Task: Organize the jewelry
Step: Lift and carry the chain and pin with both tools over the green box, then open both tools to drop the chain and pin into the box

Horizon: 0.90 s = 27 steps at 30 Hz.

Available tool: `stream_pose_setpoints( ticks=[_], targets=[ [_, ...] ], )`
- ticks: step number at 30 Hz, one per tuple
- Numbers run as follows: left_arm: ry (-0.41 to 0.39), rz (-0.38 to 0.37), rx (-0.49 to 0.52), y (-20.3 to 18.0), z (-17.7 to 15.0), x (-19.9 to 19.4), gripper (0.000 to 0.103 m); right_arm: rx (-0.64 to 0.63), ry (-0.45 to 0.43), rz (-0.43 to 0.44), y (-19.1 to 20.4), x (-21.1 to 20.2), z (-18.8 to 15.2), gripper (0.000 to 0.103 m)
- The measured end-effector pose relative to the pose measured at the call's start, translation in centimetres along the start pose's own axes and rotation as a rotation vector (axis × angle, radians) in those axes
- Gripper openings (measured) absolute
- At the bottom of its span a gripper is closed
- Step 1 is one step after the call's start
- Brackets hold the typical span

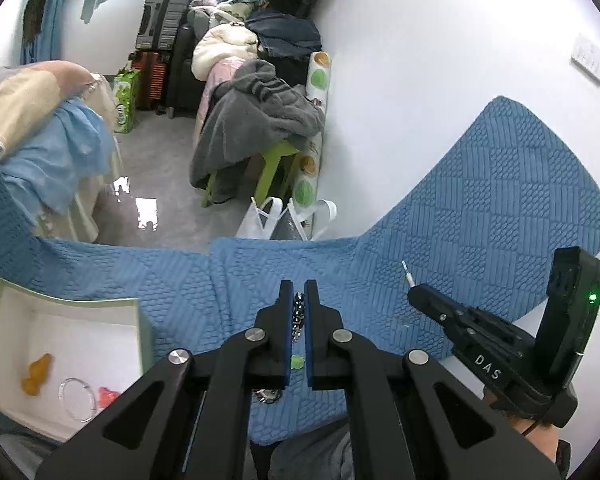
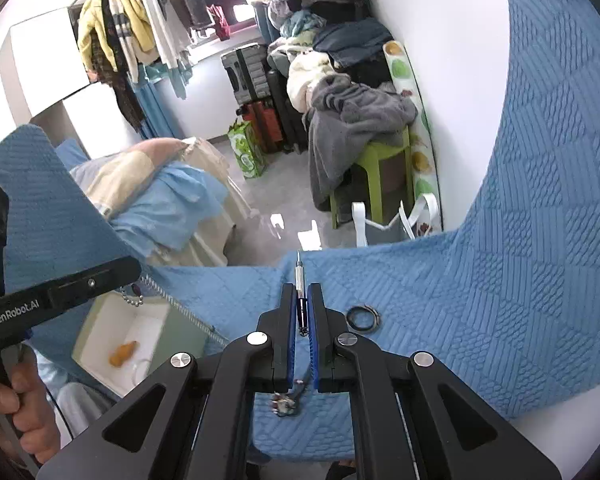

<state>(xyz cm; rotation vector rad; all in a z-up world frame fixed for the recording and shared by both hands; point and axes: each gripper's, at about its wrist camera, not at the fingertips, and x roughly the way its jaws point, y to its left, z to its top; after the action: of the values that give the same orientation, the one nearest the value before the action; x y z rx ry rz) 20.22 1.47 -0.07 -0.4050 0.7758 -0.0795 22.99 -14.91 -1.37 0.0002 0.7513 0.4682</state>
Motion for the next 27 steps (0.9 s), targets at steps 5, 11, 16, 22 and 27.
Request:
stream_pose_setpoints(
  ticks=[5, 11, 16, 22, 27],
  targets=[
    [0.001, 0.028, -0.036, 1.2, 1.7, -2.5, 0.003, -0.026, -0.012, 0.018, 2.9, -1.2, 1.8, 0.004],
    [-0.033, 0.072, -0.031, 3.0, 3.6, -5.7, 0.003, -0.065, -0.026, 0.049, 6.6, -1.7, 3.6, 0.004],
    [-0.054, 0.106, -0.038, 4.9, 4.3, -8.1, 0.003, -0.087, -0.027, 0.082, 10.0, -1.2, 4.6, 0.004],
    [-0.065, 0.153, -0.042, 7.9, 4.3, -10.3, 0.003, -0.108, -0.012, 0.119, 14.3, -0.2, 4.6, 0.004],
    [-0.056, 0.172, -0.05, 10.6, 3.6, -11.1, 0.003, -0.135, 0.034, 0.145, 17.8, 2.0, 3.1, 0.004]
  ],
)
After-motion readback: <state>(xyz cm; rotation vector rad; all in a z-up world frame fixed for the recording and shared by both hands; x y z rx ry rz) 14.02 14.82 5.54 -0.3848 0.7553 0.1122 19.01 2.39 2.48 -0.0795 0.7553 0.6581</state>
